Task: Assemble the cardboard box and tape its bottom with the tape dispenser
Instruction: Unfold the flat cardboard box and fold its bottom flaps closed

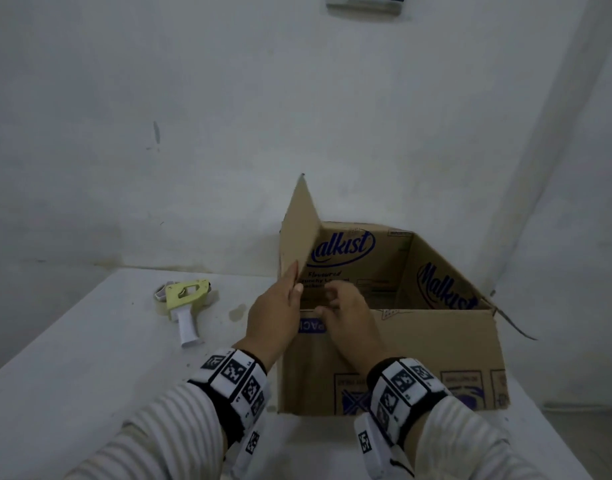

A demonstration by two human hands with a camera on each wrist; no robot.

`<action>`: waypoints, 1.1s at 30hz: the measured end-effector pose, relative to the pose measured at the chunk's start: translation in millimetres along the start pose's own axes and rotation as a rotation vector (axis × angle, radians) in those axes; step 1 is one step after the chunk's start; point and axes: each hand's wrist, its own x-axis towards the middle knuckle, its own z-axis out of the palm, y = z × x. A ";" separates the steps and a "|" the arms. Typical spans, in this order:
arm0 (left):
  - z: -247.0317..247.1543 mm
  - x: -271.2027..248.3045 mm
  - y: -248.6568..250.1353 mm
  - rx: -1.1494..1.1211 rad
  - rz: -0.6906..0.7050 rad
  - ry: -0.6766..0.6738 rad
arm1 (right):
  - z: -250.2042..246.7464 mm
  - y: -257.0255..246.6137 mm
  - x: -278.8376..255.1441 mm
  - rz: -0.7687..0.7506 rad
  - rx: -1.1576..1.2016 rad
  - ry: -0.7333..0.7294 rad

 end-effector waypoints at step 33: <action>132.2 -8.1 118.5 0.579 -0.042 -0.152 | -137.5 138.3 -38.8 0.384 -0.249 0.187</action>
